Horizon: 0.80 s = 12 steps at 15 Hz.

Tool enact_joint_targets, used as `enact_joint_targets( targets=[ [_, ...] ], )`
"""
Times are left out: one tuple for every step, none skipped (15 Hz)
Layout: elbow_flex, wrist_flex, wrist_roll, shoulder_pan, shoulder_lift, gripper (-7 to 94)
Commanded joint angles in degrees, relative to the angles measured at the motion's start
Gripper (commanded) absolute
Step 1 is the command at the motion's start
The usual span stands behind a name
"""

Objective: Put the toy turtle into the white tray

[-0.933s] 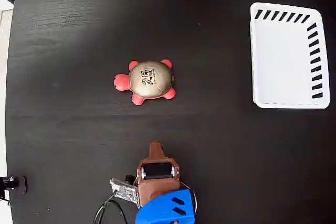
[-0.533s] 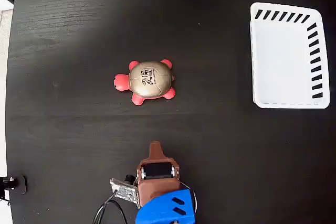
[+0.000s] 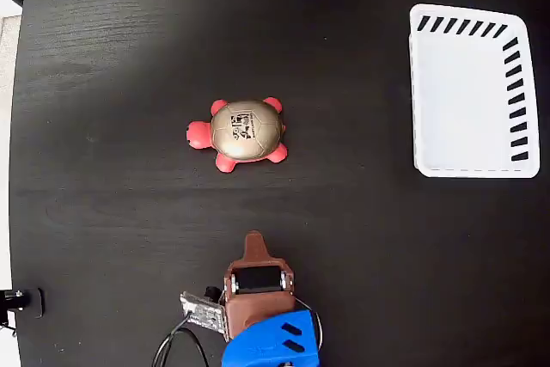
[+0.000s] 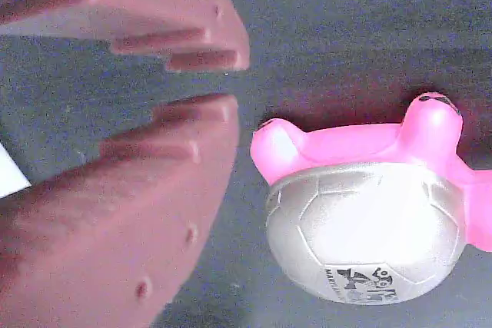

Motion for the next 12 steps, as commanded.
enact_joint_targets(
  targets=[
    [-0.7, 1.1, 0.4, -0.9, 0.7, 0],
    [-0.7, 1.1, 0.4, -0.9, 0.7, 0],
    [-0.7, 1.1, 0.4, -0.9, 0.7, 0],
    [-0.6, 1.1, -0.3, -1.3, 0.7, 1],
    [-0.6, 1.1, -1.1, -2.1, 0.6, 4],
    [-0.6, 1.1, -1.0, -2.1, 0.6, 4],
    [-0.6, 1.1, -0.9, -2.1, 0.6, 4],
    [-0.6, 1.1, -0.9, -2.1, 0.6, 4],
    [-0.6, 1.1, -0.9, -2.1, 0.6, 4],
    [-0.6, 1.1, -0.9, -2.1, 0.6, 4],
    [-0.6, 1.1, -0.9, -2.0, 0.6, 4],
    [-0.6, 1.1, -0.1, -1.1, 0.6, 3]
  ],
)
